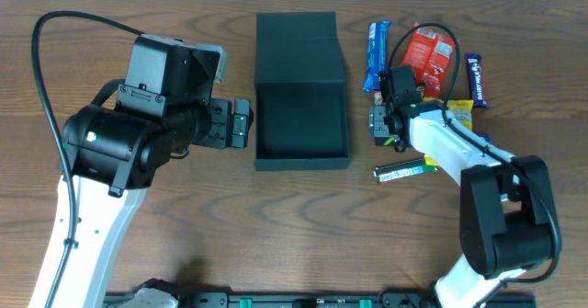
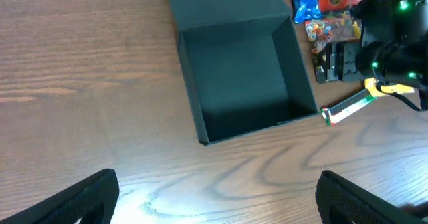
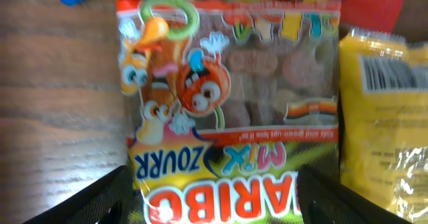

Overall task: Pack container
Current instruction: 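Reach the right gripper to the Haribo Mix bag and grasp it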

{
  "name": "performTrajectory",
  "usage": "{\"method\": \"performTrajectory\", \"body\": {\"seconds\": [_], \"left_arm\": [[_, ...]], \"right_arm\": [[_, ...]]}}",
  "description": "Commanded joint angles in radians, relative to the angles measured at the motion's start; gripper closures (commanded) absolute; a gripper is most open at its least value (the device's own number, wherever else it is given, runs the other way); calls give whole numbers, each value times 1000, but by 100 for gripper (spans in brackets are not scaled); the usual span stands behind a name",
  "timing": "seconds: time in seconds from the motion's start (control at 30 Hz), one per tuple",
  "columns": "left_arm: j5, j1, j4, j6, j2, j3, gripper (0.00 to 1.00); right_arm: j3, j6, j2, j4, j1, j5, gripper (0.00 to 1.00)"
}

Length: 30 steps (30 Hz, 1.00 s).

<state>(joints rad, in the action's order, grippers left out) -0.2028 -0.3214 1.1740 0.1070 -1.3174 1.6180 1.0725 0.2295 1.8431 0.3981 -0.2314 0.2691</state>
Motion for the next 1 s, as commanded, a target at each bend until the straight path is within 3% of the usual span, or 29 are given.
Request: {"method": "performTrajectory", "body": {"seconds": [0.0, 0.27, 0.43, 0.77, 0.9, 0.97], "left_arm": [[11, 5, 3, -10, -4, 6, 5], [11, 5, 3, -11, -5, 6, 5], [11, 5, 3, -11, -5, 6, 5], [11, 5, 3, -11, -5, 6, 5], [12, 5, 3, -16, -5, 6, 5], [28, 5, 3, -15, -5, 6, 5]], "right_arm": [[18, -18, 7, -12, -9, 7, 22], [18, -30, 43, -27, -14, -49, 19], [18, -29, 69, -24, -13, -46, 24], [18, -29, 70, -25, -13, -7, 85], [18, -29, 70, -24, -13, -8, 99], [18, -29, 70, -24, -14, -18, 99]]}}
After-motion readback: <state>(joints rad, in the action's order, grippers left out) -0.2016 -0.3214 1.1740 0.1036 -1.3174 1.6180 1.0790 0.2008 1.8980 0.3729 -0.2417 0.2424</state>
